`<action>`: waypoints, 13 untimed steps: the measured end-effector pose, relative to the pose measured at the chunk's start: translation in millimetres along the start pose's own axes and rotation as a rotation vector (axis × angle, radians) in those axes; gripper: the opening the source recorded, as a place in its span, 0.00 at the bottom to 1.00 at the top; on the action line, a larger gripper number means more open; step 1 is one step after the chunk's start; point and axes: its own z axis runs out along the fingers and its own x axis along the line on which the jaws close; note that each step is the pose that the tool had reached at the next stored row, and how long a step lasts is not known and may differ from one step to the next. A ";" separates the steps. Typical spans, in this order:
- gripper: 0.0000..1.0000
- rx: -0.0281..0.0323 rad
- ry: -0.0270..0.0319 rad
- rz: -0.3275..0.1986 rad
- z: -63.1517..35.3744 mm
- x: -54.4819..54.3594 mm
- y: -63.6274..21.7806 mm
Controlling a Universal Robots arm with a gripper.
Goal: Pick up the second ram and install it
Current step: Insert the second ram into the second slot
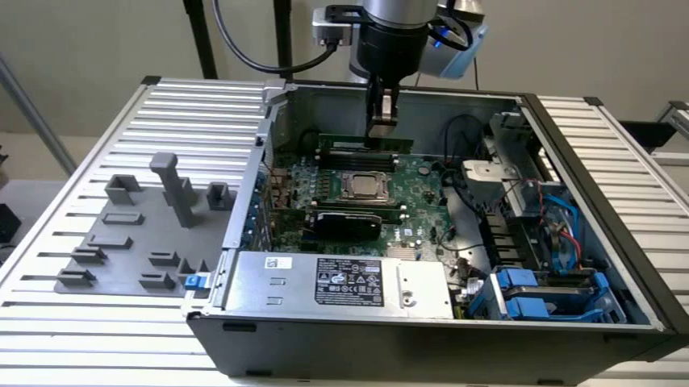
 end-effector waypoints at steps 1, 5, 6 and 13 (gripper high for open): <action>0.00 -0.0001 0.0001 -0.003 1.9 0.1 0.0; 0.00 -0.0004 0.0002 -0.010 9.1 0.4 -0.1; 0.00 -0.0004 0.0004 -0.010 10.9 0.5 -0.1; 0.00 -0.0003 0.0001 -0.004 23.6 1.1 -0.5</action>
